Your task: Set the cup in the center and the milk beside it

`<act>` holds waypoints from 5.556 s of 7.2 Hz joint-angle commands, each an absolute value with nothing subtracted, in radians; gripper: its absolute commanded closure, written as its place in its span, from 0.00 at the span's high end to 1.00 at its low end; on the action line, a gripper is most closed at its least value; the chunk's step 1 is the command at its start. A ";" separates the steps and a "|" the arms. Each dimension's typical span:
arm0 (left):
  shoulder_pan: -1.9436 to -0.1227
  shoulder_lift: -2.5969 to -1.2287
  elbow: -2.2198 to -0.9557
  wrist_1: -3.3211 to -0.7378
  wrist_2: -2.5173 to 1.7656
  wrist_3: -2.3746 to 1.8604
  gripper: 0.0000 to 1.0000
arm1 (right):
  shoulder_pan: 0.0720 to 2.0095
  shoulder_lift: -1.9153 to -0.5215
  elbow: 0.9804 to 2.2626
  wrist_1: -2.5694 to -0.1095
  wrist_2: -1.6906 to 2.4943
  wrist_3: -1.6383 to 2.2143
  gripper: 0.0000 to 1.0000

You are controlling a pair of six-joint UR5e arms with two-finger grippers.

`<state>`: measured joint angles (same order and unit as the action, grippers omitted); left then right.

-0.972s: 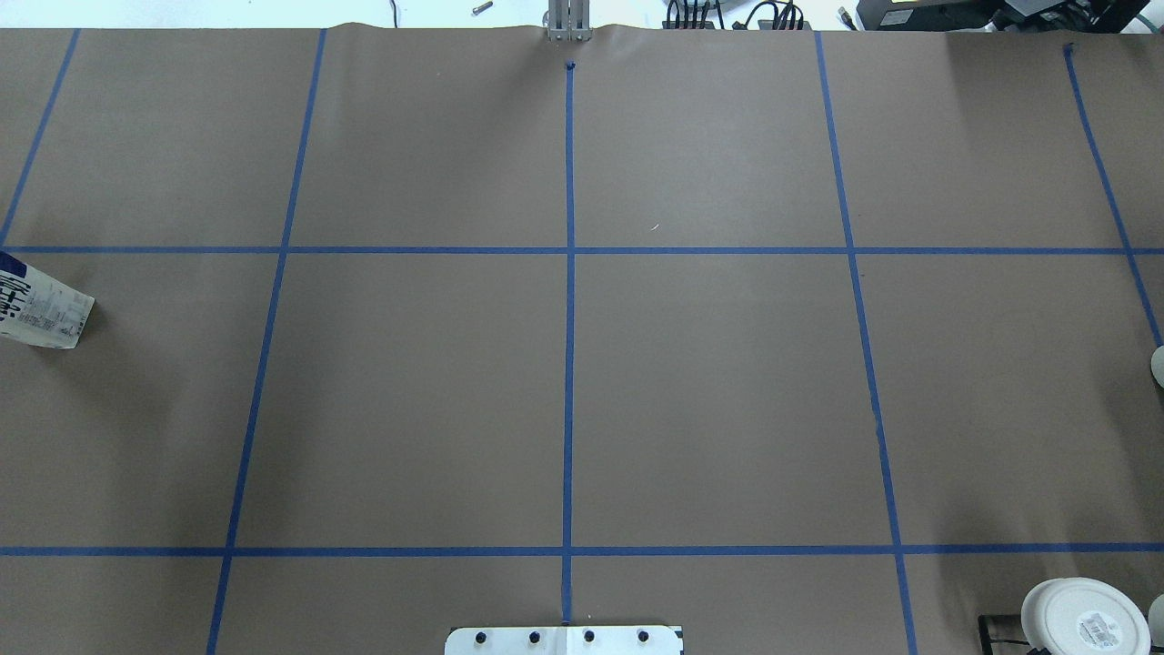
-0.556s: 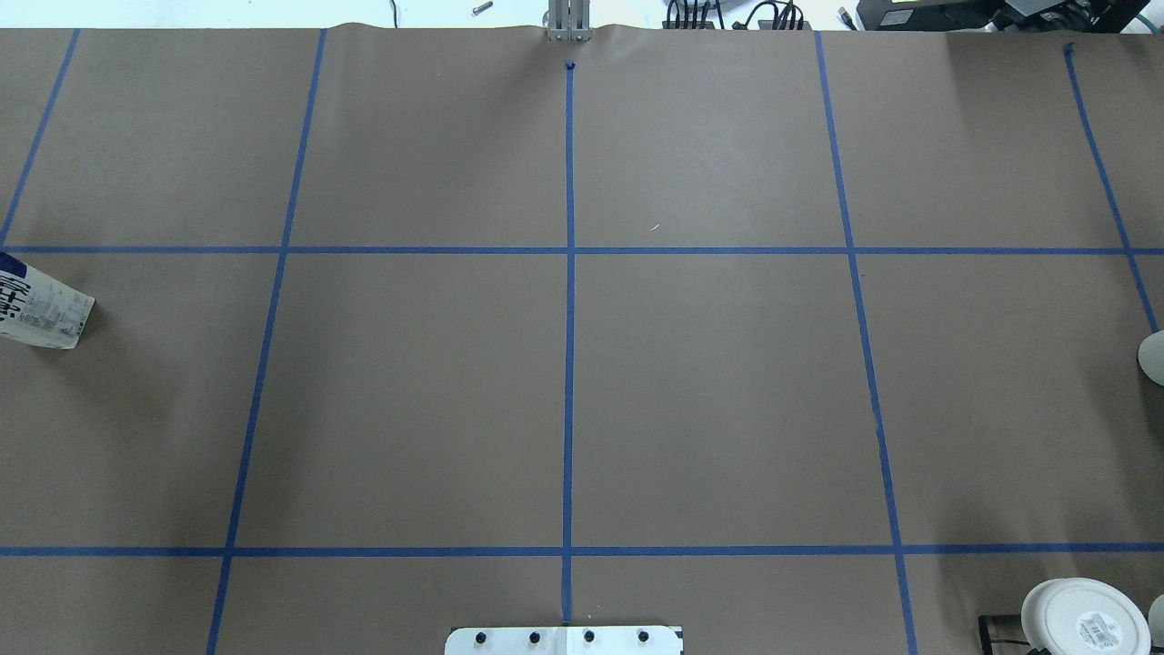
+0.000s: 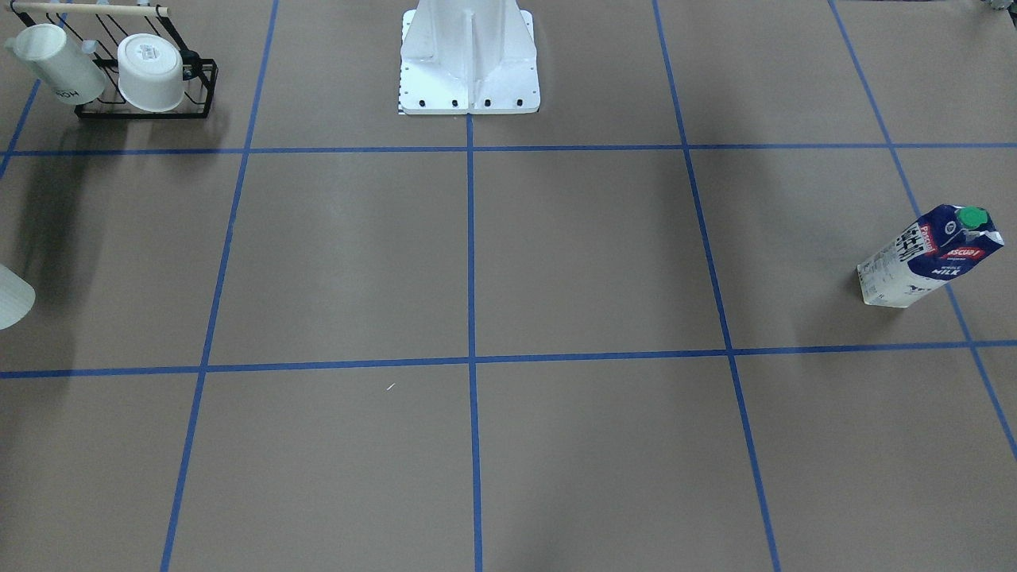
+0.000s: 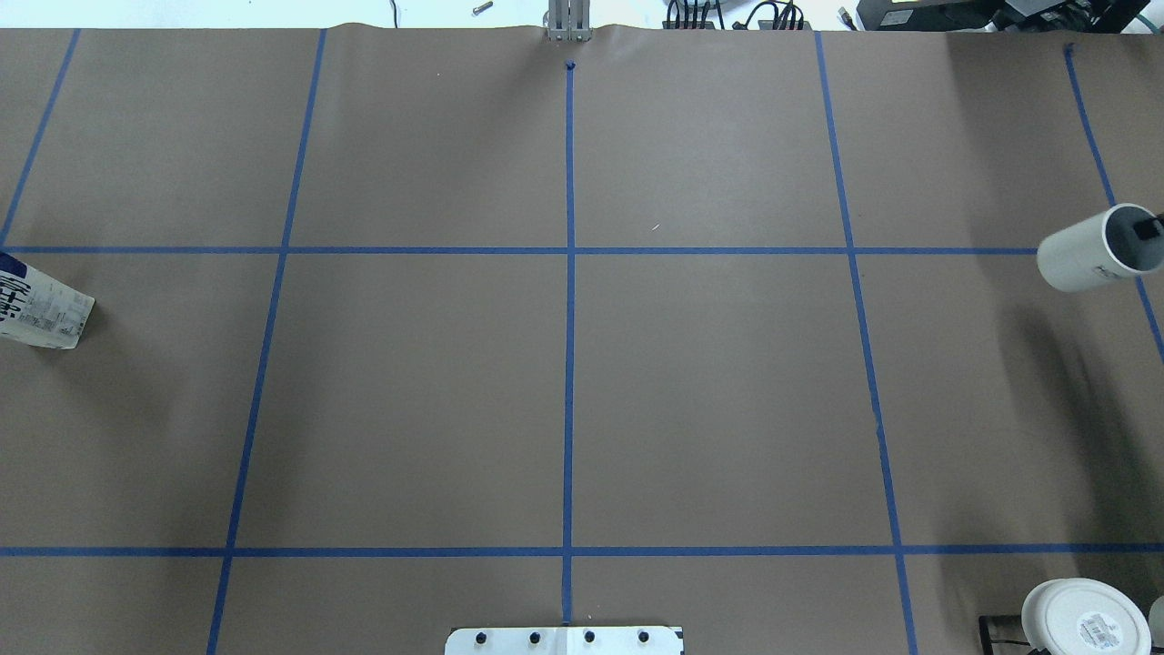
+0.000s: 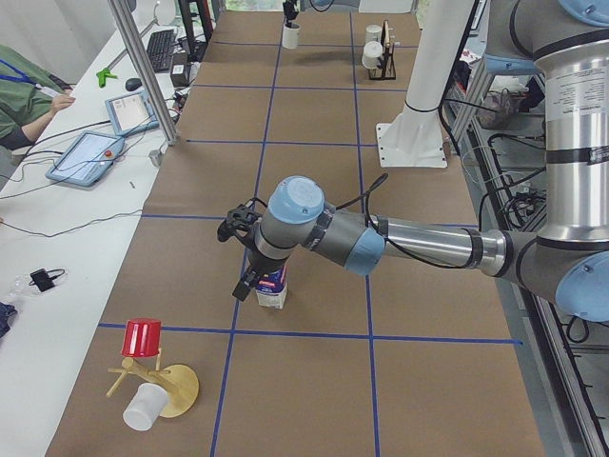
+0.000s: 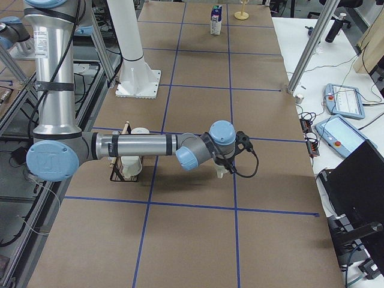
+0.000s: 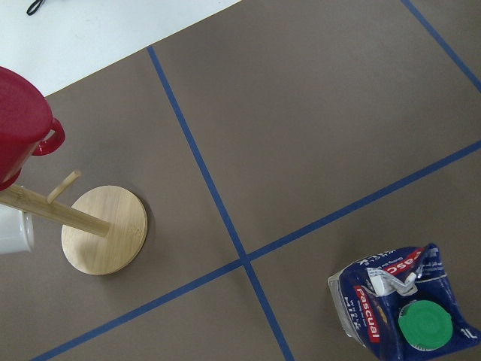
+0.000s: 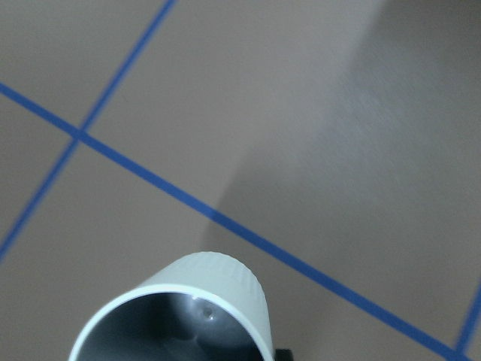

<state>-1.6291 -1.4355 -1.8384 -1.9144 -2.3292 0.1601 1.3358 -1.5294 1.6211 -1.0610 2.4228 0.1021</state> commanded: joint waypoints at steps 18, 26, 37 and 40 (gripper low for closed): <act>-1.628 -1.436 -1.824 -1.913 -2.329 0.158 0.99 | 0.569 -0.854 1.802 -1.674 1.827 1.149 1.00; -1.566 -1.471 -1.851 -1.950 -2.427 -0.046 0.99 | 1.360 -1.188 1.648 -1.684 2.294 0.111 1.00; -1.307 -1.459 -1.799 -2.003 -2.278 -0.290 0.99 | 1.569 -1.621 1.649 -1.582 2.235 -0.198 1.00; -1.270 -1.454 -1.779 -2.005 -2.237 -0.288 0.97 | 1.569 -1.621 1.647 -1.582 2.235 -0.198 1.00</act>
